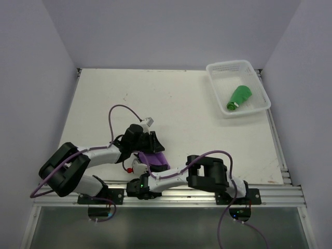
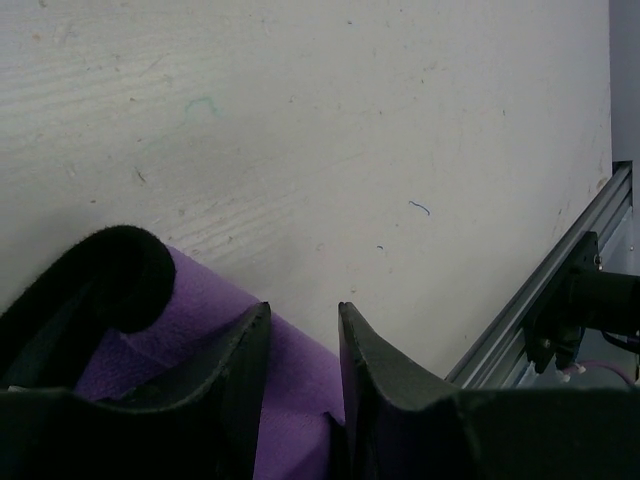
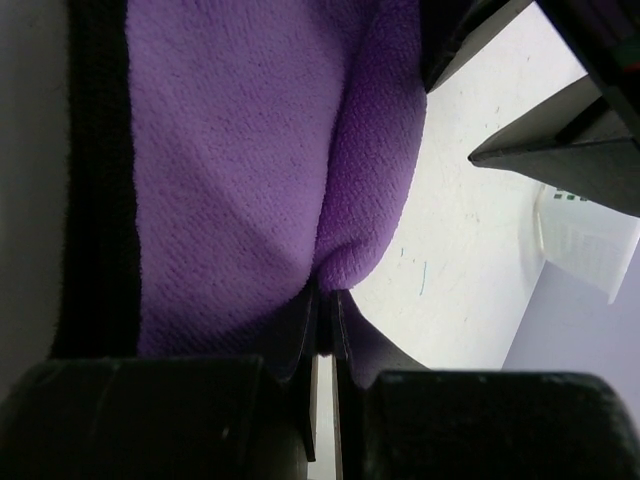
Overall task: Roll the towels
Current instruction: Roll the towel
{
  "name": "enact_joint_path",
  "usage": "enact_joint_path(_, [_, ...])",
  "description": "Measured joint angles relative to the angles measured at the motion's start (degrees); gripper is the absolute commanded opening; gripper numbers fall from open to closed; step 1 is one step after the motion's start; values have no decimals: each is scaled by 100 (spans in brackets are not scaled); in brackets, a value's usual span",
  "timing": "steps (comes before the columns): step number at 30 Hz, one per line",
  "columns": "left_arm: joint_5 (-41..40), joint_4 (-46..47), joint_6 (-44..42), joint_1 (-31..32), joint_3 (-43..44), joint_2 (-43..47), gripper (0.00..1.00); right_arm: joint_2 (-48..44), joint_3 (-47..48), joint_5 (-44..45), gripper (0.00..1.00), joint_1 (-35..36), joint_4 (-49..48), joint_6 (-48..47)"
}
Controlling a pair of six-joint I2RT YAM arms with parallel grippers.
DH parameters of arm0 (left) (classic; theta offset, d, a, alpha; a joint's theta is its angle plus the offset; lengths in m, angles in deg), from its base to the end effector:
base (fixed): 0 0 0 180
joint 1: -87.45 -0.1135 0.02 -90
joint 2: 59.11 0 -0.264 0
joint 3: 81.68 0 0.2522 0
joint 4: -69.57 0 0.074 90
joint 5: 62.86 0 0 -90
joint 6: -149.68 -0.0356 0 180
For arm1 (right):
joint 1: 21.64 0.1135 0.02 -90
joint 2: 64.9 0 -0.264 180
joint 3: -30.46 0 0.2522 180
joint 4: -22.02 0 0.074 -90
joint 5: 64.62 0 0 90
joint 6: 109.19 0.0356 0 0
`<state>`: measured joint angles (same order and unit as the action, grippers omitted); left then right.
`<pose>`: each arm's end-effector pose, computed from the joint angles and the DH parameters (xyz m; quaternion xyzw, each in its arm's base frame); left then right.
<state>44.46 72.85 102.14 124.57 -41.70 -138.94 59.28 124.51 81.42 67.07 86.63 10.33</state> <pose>0.1959 -0.1616 0.1474 0.0265 0.8853 -0.3878 0.2554 0.0380 0.3779 0.1117 -0.4525 0.7574 -0.2723 0.3841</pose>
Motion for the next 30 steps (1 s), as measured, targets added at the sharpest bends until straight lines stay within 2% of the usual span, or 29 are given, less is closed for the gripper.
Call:
enact_joint_path(3, [-46, 170, 4, 0, -28, -153, 37, 0, -2, -15, 3, -13, -2, -44])
enact_joint_path(7, [-109, 444, 52, 0, -136, -332, 37, -48, -68, -26, 21, -33, -55, -98])
enact_joint_path(14, [-122, 758, 151, 13, -219, -413, 35, -721, -868, -133, 40, -103, -433, -85])
enact_joint_path(18, [-125, 879, 153, 9, -275, -457, 35, -1080, -1117, -323, 43, -175, -564, 66])
enact_joint_path(24, [-129, 1147, 214, -20, -428, -507, 35, -2114, -1220, -608, 45, -107, -1058, 520])
enact_joint_path(30, [-131, 1366, 302, -33, -551, -507, 35, -2356, -1370, -752, 45, -103, -1325, 837])
